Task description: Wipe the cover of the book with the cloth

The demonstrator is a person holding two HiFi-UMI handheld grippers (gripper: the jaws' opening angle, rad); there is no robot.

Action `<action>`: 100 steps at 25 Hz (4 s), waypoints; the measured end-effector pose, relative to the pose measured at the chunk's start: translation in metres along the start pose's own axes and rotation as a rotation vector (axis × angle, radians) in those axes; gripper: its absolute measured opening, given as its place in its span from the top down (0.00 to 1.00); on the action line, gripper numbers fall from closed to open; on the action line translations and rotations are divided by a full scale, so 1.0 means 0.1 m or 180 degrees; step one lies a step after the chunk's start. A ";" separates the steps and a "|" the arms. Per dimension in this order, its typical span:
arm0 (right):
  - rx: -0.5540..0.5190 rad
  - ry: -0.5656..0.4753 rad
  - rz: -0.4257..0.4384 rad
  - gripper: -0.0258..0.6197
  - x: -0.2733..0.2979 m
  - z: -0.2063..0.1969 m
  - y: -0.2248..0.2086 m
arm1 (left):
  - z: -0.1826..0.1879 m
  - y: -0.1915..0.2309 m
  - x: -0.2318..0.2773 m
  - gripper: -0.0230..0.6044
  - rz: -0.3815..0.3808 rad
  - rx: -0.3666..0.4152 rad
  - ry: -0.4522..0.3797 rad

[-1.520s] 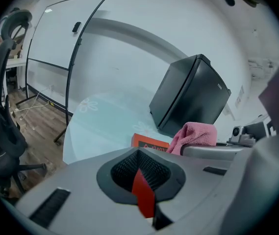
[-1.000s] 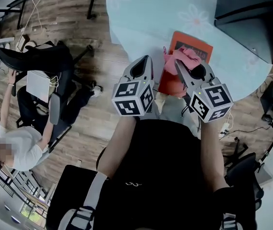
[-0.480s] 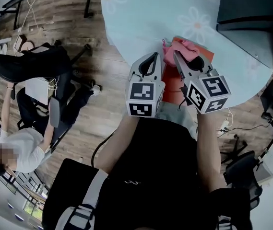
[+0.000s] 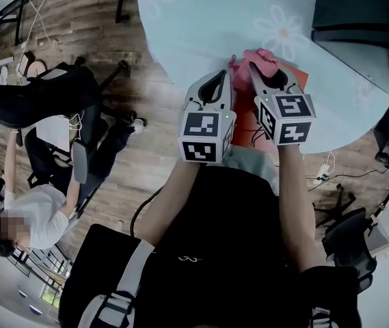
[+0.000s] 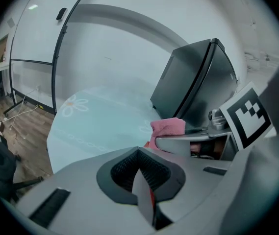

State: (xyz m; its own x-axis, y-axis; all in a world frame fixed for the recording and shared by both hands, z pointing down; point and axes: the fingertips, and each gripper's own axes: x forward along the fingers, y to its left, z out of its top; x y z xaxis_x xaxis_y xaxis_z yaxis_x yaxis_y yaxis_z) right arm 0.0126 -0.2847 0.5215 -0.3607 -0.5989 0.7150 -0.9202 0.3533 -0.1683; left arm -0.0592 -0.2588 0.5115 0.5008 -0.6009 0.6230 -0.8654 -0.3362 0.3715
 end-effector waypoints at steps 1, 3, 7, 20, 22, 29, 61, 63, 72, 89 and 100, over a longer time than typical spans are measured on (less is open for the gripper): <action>0.0008 -0.0002 -0.0018 0.80 0.01 0.00 -0.02 | -0.01 -0.01 0.01 0.94 -0.0017 0.0004 0.0010; -0.0001 -0.0001 -0.0039 0.79 0.04 -0.01 -0.03 | -0.02 -0.02 0.02 0.94 -0.0045 0.0009 0.0026; -0.0025 0.0055 -0.0087 0.79 0.09 -0.03 -0.06 | -0.06 0.00 0.03 0.94 -0.0048 0.0000 0.0044; 0.0112 0.0000 -0.0181 0.79 0.05 -0.08 -0.21 | -0.06 -0.06 0.05 0.94 -0.0065 -0.0002 0.0102; 0.0143 -0.0016 -0.0199 0.79 0.01 -0.10 -0.25 | -0.08 -0.09 0.06 0.94 -0.0070 0.0030 0.0132; 0.0332 -0.0055 -0.0273 0.79 -0.13 -0.19 -0.47 | -0.08 -0.32 0.14 0.94 -0.0202 0.0073 0.0160; 0.0842 0.0002 -0.1257 0.79 -1.02 -0.74 -1.40 | 0.01 -0.70 0.11 0.94 -0.0553 0.0242 0.0107; 0.0853 -0.0080 -0.1222 0.79 -1.11 -0.68 -1.35 | 0.04 -0.64 0.07 0.94 -0.0513 0.0233 0.0076; 0.0667 -0.0418 -0.0536 0.79 -1.04 -0.12 -0.65 | 0.01 -0.41 -0.07 0.94 -0.0337 0.0143 0.0043; 0.0447 -0.0021 0.0319 0.79 -0.62 -0.21 0.35 | -0.22 -0.04 -0.16 0.94 -0.0084 -0.0122 0.0107; 0.0424 0.0399 0.0443 0.79 -0.40 -0.68 0.50 | -0.43 -0.03 -0.20 0.94 -0.0103 -0.0239 0.0204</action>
State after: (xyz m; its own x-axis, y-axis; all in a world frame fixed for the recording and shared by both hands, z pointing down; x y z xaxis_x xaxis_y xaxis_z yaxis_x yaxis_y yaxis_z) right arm -0.0089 -0.1942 0.5307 -0.4715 -0.4541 0.7560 -0.8779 0.3232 -0.3534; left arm -0.0664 -0.2141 0.5276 0.5305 -0.5421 0.6517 -0.8465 -0.2980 0.4412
